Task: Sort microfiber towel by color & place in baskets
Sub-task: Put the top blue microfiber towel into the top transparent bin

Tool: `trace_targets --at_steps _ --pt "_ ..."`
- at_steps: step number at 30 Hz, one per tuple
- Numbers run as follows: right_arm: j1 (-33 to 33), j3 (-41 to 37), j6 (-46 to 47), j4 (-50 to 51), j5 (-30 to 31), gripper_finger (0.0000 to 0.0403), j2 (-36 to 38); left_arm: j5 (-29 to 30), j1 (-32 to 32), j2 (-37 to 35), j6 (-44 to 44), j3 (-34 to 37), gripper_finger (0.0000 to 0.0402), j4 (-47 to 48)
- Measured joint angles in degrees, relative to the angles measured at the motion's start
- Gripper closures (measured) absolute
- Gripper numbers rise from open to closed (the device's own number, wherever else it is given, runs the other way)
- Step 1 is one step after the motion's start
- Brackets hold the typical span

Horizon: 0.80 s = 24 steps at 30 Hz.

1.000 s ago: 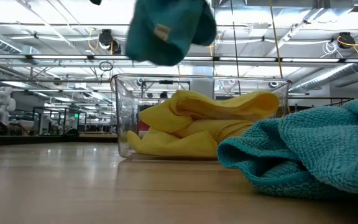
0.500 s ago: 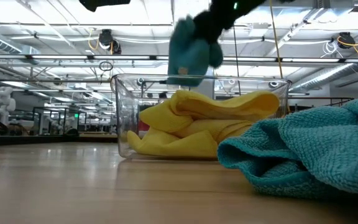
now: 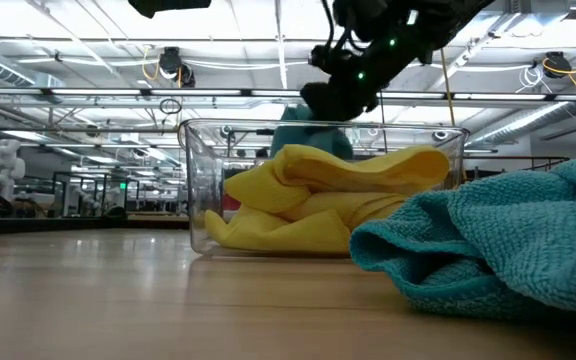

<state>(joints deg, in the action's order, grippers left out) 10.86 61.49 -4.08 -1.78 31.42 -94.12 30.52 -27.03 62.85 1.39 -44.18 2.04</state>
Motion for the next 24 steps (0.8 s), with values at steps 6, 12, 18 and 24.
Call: trace_targets --at_steps 6,12,18,24 --pt "1.32 0.0 6.75 0.75 -0.41 0.0322 -2.95 0.0 0.0 0.0 -0.02 0.0 0.012 0.11" --pt "3.27 0.0 9.64 2.54 -4.64 0.0238 -3.34 0.0 0.0 0.0 -0.04 0.0 0.012 0.41" --pt "3.87 0.0 7.0 3.18 -6.28 0.0165 -0.87 -0.02 0.0 0.0 -0.07 0.0 0.012 0.7" --pt "5.25 0.05 3.44 2.44 -6.48 0.0143 1.24 -0.02 0.0 0.02 -0.11 0.0 0.012 0.76"
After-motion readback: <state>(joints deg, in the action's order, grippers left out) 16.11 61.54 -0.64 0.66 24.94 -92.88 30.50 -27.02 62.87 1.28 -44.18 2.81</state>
